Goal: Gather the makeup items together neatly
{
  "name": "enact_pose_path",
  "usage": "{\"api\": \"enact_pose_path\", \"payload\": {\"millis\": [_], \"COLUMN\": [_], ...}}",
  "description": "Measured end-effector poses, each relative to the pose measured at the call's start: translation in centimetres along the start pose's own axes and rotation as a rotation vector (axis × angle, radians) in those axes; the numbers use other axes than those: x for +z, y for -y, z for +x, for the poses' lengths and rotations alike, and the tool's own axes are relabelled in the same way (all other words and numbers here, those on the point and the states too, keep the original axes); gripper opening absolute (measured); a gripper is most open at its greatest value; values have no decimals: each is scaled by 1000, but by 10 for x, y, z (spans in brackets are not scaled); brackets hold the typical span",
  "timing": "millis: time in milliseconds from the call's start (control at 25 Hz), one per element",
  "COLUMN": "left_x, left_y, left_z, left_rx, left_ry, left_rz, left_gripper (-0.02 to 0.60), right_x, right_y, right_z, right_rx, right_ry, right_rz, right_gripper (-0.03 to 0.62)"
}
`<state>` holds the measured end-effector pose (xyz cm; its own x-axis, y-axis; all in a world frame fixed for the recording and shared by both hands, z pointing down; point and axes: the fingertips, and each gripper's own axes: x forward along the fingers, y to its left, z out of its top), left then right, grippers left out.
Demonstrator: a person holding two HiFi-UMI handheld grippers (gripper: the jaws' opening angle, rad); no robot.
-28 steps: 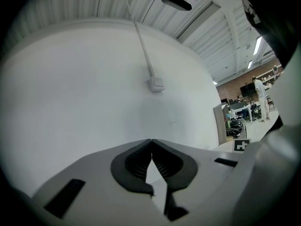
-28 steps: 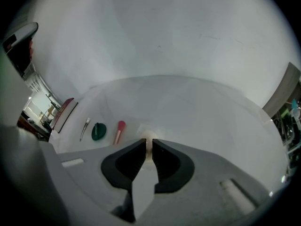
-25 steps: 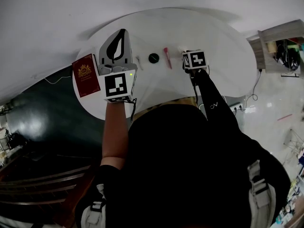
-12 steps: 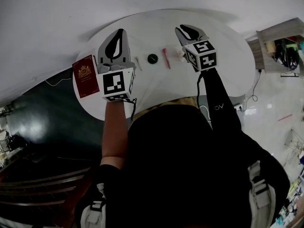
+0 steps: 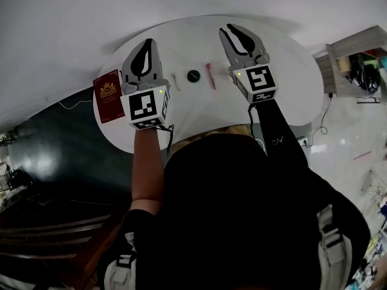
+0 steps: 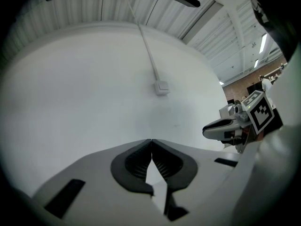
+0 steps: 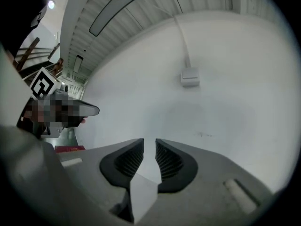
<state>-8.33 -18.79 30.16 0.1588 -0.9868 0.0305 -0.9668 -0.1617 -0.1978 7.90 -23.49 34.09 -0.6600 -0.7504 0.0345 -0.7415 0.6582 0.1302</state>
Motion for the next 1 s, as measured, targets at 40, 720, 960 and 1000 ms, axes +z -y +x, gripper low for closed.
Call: {"api": "enact_pose_path", "payload": {"millis": [40,720,960,1000], "left_x": [-1,4,2,0], "left_y": [1,36,39,39], "left_z": [-1,1,3,3], "left_rx": [5,22,32,37], "left_ry": [-2,-11,-13,-16], "left_rz": [0,14,9,7], "left_gripper": [9,9,9,9], "right_x": [-2,7,1,-3], "right_y": [2,4,12,14], "right_z": [-3,-28,-25,-24], "right_rx": [0,111,104,102], "right_ry": [-5,54,46,38], "right_rz": [-4,-17,3,-4], "right_gripper": [61,5,5,5]}}
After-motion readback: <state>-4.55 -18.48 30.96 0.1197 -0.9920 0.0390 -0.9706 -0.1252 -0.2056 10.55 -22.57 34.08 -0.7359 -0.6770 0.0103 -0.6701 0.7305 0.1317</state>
